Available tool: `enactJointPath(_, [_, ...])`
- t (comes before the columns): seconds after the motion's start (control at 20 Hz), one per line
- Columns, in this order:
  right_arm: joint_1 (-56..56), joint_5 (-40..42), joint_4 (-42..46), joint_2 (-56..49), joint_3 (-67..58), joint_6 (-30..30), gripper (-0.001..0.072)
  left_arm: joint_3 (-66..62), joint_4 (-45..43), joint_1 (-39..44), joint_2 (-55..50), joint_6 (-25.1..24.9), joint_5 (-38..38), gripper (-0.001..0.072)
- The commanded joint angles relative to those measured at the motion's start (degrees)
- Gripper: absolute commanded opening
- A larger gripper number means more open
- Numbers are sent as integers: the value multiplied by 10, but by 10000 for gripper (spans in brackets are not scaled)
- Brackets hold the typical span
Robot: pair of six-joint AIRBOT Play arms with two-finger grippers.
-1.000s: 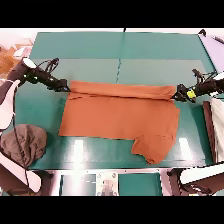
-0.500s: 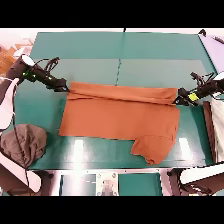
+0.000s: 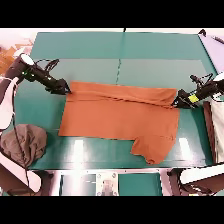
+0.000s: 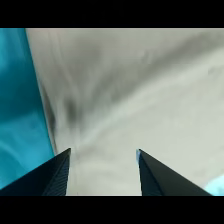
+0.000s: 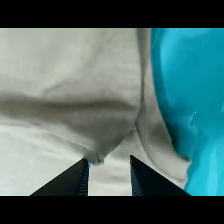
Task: Fold the shirts.
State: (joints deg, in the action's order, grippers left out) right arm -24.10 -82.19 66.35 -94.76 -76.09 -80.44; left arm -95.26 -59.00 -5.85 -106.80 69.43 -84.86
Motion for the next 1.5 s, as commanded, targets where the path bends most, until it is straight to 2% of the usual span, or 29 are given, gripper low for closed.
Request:
enactJointPath(0.0, [-14, -20, 4, 38, 19, -6, 236, -4, -43, -1, 3, 83, -101, 478])
enactJointPath(0.05, [-18, -18, 4, 63, 44, -5, 189, 10, -51, -1, 7, 104, -109, 478])
enactJointPath(0.25, [-46, 6, 23, 219, 223, -11, 189, 165, -56, -4, 83, 121, -128, 478])
enactJointPath(0.4, [-93, 33, 28, 358, 371, -89, 206, 314, -87, -17, 200, 116, -109, 479])
enactJointPath(0.45, [-103, 38, 28, 400, 416, -108, 274, 367, -100, -22, 253, 116, -87, 479])
enactJointPath(0.5, [-105, 45, 28, 442, 462, -121, 390, 423, -103, -26, 311, 127, -49, 480])
enactJointPath(0.55, [-104, 52, 23, 477, 503, -126, 417, 474, -100, -26, 368, 139, -10, 480])
enactJointPath(0.65, [-104, 69, 16, 524, 559, -123, 417, 570, -87, -24, 476, 179, 63, 480])
enactJointPath(0.75, [-104, 83, 8, 541, 578, -121, 417, 648, -52, -24, 551, 207, 126, 480])
enactJointPath(0.85, [-104, 83, 0, 542, 577, -121, 417, 706, 15, -24, 583, 211, 182, 481])
enactJointPath(1.1, [-104, 99, -4, 542, 578, -121, 417, 808, 142, -24, 584, 211, 337, 480])
enactJointPath(1.45, [-104, 119, -38, 541, 578, -121, 417, 856, 259, -4, 584, 197, 469, 478])
